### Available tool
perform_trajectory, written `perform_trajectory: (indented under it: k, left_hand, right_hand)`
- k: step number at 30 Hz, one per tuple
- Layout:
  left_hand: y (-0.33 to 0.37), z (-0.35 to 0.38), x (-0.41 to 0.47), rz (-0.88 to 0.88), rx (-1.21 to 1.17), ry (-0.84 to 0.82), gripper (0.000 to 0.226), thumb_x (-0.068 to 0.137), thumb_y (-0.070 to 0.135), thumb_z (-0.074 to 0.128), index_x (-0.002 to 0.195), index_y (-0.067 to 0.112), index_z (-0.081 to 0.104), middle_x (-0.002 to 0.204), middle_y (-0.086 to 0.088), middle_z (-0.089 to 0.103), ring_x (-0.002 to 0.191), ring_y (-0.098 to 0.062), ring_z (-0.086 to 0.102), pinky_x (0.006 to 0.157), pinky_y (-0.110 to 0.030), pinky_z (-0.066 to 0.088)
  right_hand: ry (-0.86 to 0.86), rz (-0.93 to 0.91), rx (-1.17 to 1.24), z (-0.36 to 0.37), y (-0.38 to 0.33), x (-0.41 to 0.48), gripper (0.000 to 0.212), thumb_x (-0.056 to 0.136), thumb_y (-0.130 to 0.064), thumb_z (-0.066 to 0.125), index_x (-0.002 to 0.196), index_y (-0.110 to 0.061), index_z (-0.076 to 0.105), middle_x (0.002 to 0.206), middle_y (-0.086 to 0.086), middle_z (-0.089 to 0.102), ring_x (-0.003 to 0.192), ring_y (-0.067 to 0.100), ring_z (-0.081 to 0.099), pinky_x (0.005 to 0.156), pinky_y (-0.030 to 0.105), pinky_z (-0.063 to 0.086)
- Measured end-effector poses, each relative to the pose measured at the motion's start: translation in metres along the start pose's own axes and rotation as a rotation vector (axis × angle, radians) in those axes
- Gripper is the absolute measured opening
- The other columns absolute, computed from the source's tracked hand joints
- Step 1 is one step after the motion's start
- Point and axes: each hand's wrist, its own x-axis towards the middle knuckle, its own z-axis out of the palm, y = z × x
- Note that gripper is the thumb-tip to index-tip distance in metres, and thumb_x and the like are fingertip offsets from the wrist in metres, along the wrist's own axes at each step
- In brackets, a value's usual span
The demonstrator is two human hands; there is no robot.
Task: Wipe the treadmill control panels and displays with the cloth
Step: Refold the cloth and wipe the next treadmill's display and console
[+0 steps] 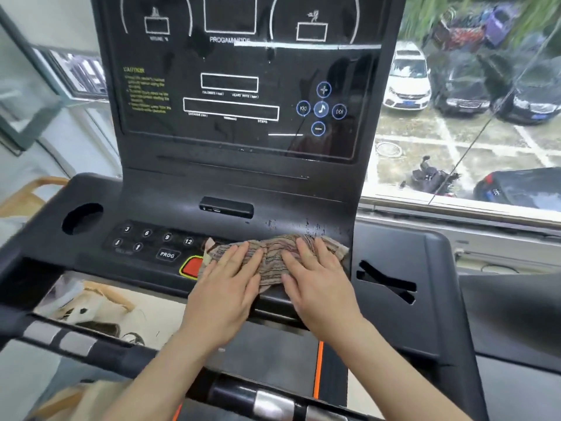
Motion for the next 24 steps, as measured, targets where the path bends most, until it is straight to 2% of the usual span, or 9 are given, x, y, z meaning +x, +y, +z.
perform_trajectory:
  k: [3,6,8,11,13,16,18,20,24]
  left_hand:
    - [-0.009,-0.007,0.03,-0.11,-0.009,-0.008,0.063,0.093,0.052,0.009,0.152,0.033,0.017,0.161,0.002,0.014,0.147,-0.017,0.013,0.118,-0.041,0.015]
    - [-0.007,-0.009,0.047,-0.191,-0.024,-0.028,0.055,0.101,0.042,0.02,0.153,0.033,0.007,0.162,0.005,-0.002,0.148,-0.013,-0.002,0.119,-0.038,0.005]
    - [-0.005,-0.012,0.047,-0.18,-0.024,-0.039,0.055,0.102,0.04,0.023,0.153,0.032,0.005,0.162,0.005,-0.003,0.148,-0.013,-0.003,0.12,-0.039,0.006]
    - [-0.007,-0.016,0.043,-0.141,-0.064,-0.019,0.057,0.101,0.04,0.029,0.153,0.031,0.008,0.162,0.003,-0.004,0.148,-0.015,-0.001,0.119,-0.039,0.011]
    - [-0.005,-0.019,0.046,-0.121,-0.115,0.048,0.061,0.1,0.039,0.034,0.154,0.03,0.006,0.161,0.006,-0.011,0.148,-0.015,-0.006,0.119,-0.041,0.011]
    - [-0.013,-0.016,0.06,-0.126,-0.131,0.098,0.062,0.1,0.04,0.033,0.154,0.028,0.004,0.16,0.006,-0.014,0.147,-0.016,-0.011,0.119,-0.045,0.011]
    - [-0.029,-0.012,0.068,-0.163,-0.15,0.135,0.06,0.101,0.04,0.034,0.154,0.028,0.008,0.161,0.003,-0.013,0.148,-0.018,-0.008,0.118,-0.047,0.016]
    - [-0.045,-0.012,0.071,-0.216,-0.241,0.239,0.06,0.099,0.031,0.045,0.152,0.025,0.019,0.161,-0.004,-0.006,0.148,-0.024,0.001,0.116,-0.046,0.021]
    - [-0.081,-0.022,0.074,-0.362,-0.396,0.502,0.042,0.084,0.003,0.058,0.123,0.011,0.048,0.145,-0.018,0.031,0.13,-0.037,0.037,0.1,-0.042,0.04]
  right_hand:
    - [-0.005,-0.063,0.033,0.002,-0.011,0.041,0.046,0.1,-0.039,0.034,0.139,-0.022,0.052,0.151,0.009,0.04,0.143,0.04,0.025,0.113,0.049,0.03]
    - [-0.021,-0.079,0.085,0.002,-0.017,0.06,0.044,0.103,-0.033,0.036,0.146,-0.023,0.042,0.158,0.003,0.024,0.149,0.032,0.007,0.117,0.041,0.014]
    - [0.032,-0.102,0.088,-0.001,-0.018,0.064,0.039,0.099,-0.027,0.049,0.137,-0.021,0.054,0.151,0.005,0.039,0.145,0.033,0.023,0.114,0.042,0.026]
    - [0.248,-0.09,0.205,0.001,-0.017,0.071,0.026,0.083,-0.007,0.071,0.108,-0.012,0.072,0.12,0.005,0.068,0.124,0.032,0.053,0.098,0.043,0.049]
    - [0.339,-0.055,0.3,-0.003,-0.019,0.077,0.029,0.08,0.002,0.071,0.106,-0.01,0.072,0.113,0.002,0.07,0.118,0.028,0.057,0.094,0.039,0.052]
    - [0.329,-0.141,0.271,-0.002,-0.032,0.09,0.04,0.082,0.002,0.057,0.119,-0.009,0.065,0.124,0.003,0.063,0.123,0.025,0.049,0.102,0.039,0.046]
    - [0.24,-0.192,0.227,0.003,-0.045,0.102,0.048,0.084,-0.006,0.045,0.13,-0.01,0.057,0.136,0.003,0.055,0.131,0.025,0.041,0.106,0.041,0.041]
    - [0.177,-0.227,0.176,0.009,-0.058,0.117,0.051,0.085,-0.012,0.04,0.135,-0.013,0.051,0.142,0.001,0.05,0.134,0.025,0.037,0.106,0.043,0.04]
    - [0.101,-0.338,0.115,0.015,-0.097,0.153,0.051,0.085,-0.013,0.049,0.137,-0.018,0.049,0.145,-0.002,0.048,0.135,0.024,0.036,0.107,0.042,0.039]
